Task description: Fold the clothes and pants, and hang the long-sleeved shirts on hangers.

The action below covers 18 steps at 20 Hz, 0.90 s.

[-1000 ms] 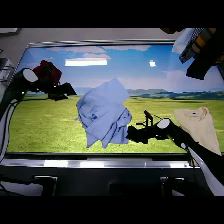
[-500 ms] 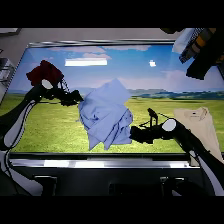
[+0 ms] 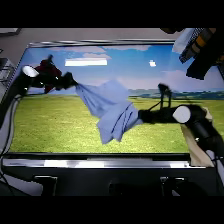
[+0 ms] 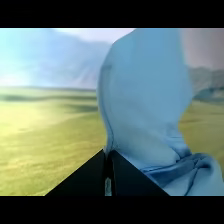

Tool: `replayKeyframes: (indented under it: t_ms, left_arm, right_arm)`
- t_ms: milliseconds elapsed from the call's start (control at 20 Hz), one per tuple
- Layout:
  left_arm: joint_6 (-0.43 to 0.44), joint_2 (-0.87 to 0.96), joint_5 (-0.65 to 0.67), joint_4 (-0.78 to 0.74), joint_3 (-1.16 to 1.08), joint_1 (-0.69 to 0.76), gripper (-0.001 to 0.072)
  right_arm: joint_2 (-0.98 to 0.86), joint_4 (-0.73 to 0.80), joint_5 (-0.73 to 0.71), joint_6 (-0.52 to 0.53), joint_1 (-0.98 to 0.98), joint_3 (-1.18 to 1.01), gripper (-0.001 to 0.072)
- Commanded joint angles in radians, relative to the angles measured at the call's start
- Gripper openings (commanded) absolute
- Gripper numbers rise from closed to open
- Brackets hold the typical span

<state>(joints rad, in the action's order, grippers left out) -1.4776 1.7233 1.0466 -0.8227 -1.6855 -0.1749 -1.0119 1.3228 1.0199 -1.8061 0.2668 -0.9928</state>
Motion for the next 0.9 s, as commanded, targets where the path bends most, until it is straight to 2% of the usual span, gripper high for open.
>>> replayKeyframes:
  t_ms: [0, 200, 350, 500, 850]
  left_arm:
    - [-0.082, -0.164, 0.007, -0.106, -0.136, -0.050, 0.0013]
    - [-0.299, -0.412, 0.016, -0.343, -0.188, -0.075, 0.0013]
    - [-0.436, -0.576, 0.071, -0.601, -0.188, -0.074, 0.0014]
    - [-0.452, -0.671, 0.102, -0.730, -0.188, -0.074, 0.0014]
    - [-0.452, -0.700, 0.238, -0.678, -0.181, -0.073, 0.0015]
  right_arm:
    - [0.017, 0.435, 0.076, -0.118, 0.000, -0.310, 0.0036]
    - [0.045, 0.529, 0.085, -0.084, 0.001, -0.580, 0.0036]
    - [0.122, 0.630, 0.080, -0.083, 0.001, -0.633, 0.0036]
    - [0.200, 0.659, 0.085, -0.071, 0.000, -0.633, 0.0036]
    - [0.261, 0.595, 0.146, -0.065, 0.001, -0.632, 0.0037]
